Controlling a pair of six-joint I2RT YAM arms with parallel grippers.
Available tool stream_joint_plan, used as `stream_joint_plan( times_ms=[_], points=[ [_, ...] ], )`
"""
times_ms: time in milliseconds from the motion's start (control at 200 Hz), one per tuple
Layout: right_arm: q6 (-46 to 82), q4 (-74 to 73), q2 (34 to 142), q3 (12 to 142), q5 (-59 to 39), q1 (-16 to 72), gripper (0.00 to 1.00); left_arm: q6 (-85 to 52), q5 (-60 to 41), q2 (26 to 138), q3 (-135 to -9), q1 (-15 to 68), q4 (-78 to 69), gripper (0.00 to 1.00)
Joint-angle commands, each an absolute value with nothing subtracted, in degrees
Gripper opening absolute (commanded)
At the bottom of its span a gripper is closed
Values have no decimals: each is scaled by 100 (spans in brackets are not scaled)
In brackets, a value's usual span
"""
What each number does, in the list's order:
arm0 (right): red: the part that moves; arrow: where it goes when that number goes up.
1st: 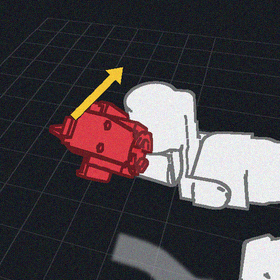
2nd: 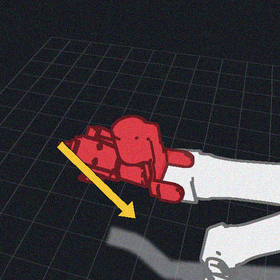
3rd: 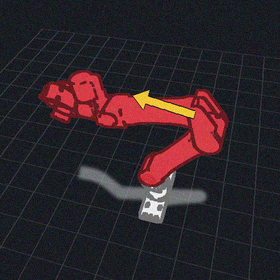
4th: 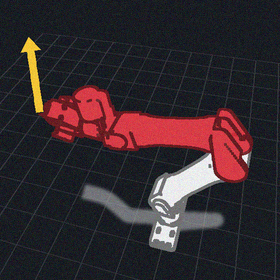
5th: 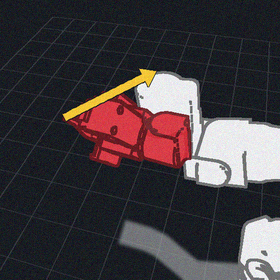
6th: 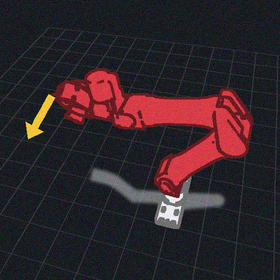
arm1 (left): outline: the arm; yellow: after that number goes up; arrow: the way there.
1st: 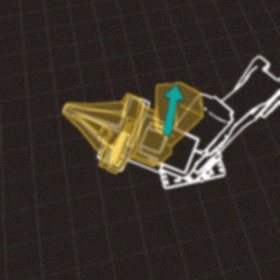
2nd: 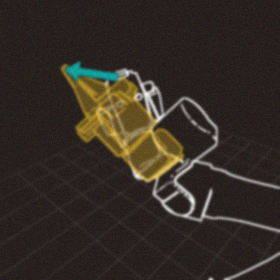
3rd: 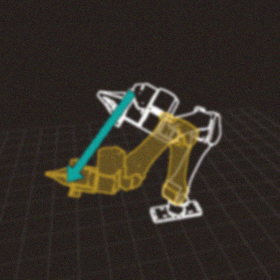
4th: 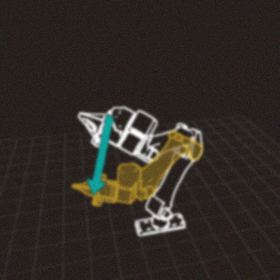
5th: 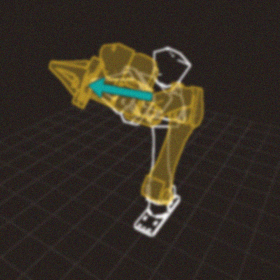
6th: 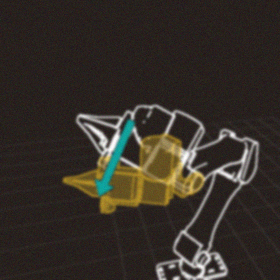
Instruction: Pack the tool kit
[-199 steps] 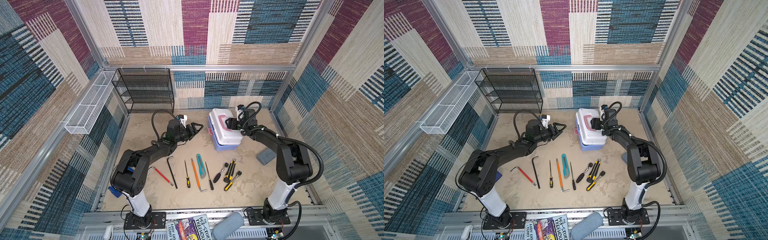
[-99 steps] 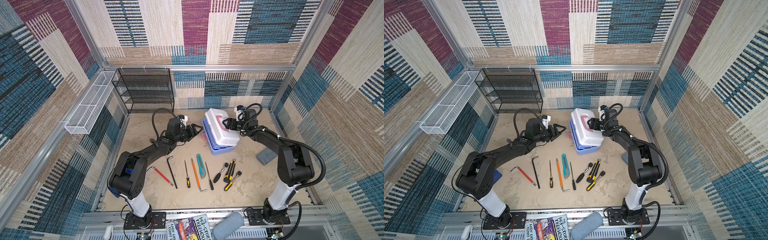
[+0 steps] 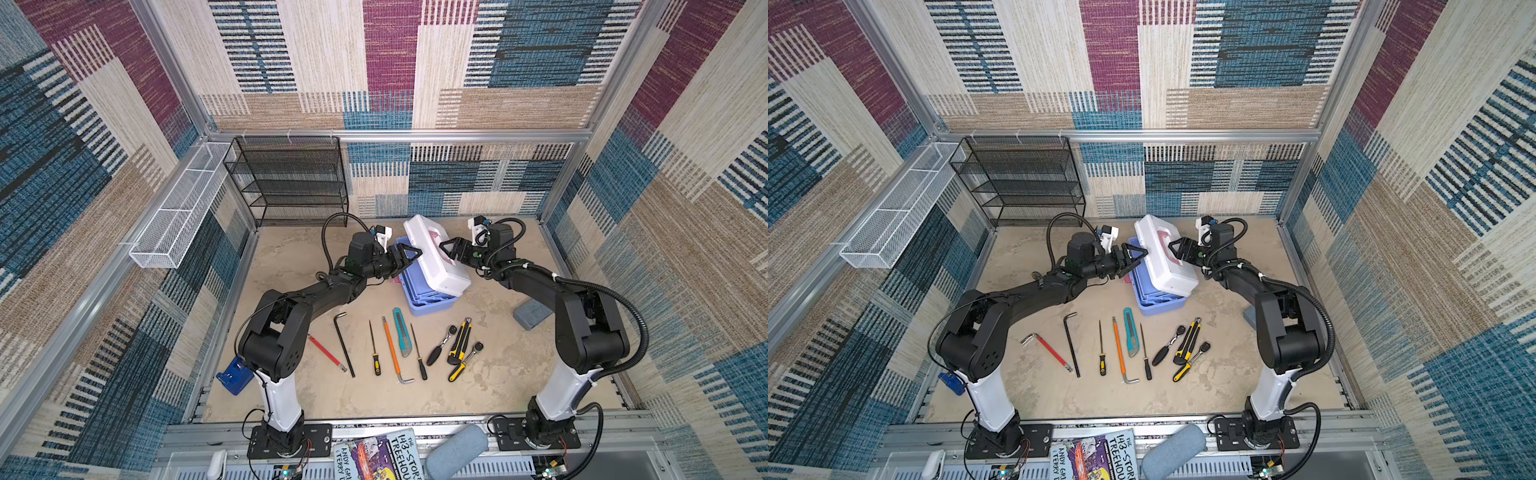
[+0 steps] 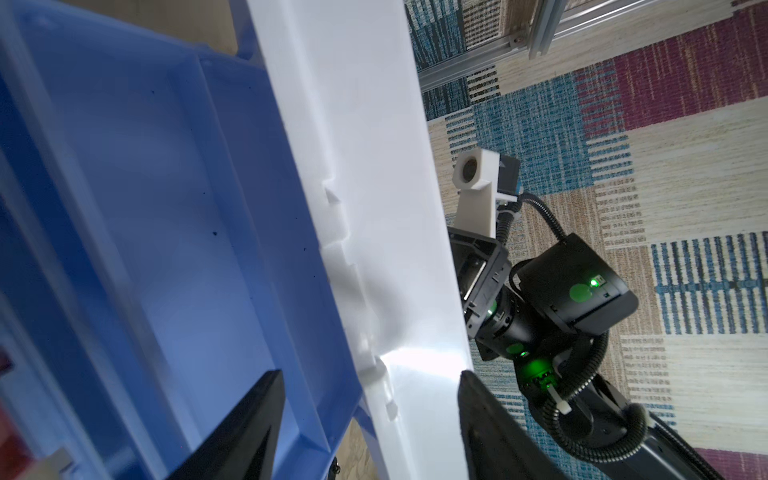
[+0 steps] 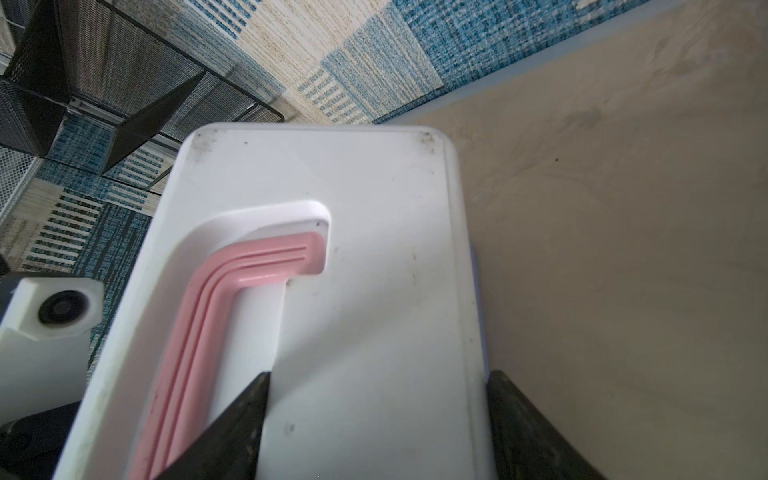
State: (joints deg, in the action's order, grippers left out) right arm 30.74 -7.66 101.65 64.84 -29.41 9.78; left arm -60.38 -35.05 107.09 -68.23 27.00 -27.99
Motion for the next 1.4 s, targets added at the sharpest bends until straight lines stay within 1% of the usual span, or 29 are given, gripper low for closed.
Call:
stream_joint_plan(
  times_ms=[0,140,356,546,691,786,841,972,1037,1152,1397],
  points=[
    [3635,-1300,10124,6399,-3296,992,68,-6547,-3679,10880,-6949,2697,-3819,68],
    [3971,-1695,10125,6218,-3360,991,68,-6849,-3753,11090,-7089,2716,-4233,64],
    [4429,-2249,10124,5920,-3495,1002,68,-6960,-3750,11245,-7229,2760,-4372,57],
    [4736,-2707,10116,5661,-3584,1026,70,-7185,-3724,11395,-7320,2810,-4689,48],
    [4621,-2653,10145,5688,-3644,1055,77,-7249,-3700,11469,-7374,2834,-4817,40],
    [4440,-2504,10093,5660,-3550,1056,85,-7276,-3683,11461,-7359,2837,-4853,32],
    [4294,-2373,10043,5635,-3447,1066,87,-7262,-3652,11452,-7353,2839,-4838,28],
    [4000,-2093,9955,5632,-3196,1055,90,-7274,-3621,11461,-7361,2839,-4825,22],
    [3874,-1948,9921,5668,-3089,1055,94,-7295,-3612,11467,-7366,2848,-4825,19],
    [3733,-1793,9872,5734,-2923,1055,100,-7294,-3586,11471,-7365,2848,-4802,17],
    [3236,-1180,9621,5818,-2119,1055,100,-7022,-3669,11500,-7669,2848,-4255,17]
  ],
)
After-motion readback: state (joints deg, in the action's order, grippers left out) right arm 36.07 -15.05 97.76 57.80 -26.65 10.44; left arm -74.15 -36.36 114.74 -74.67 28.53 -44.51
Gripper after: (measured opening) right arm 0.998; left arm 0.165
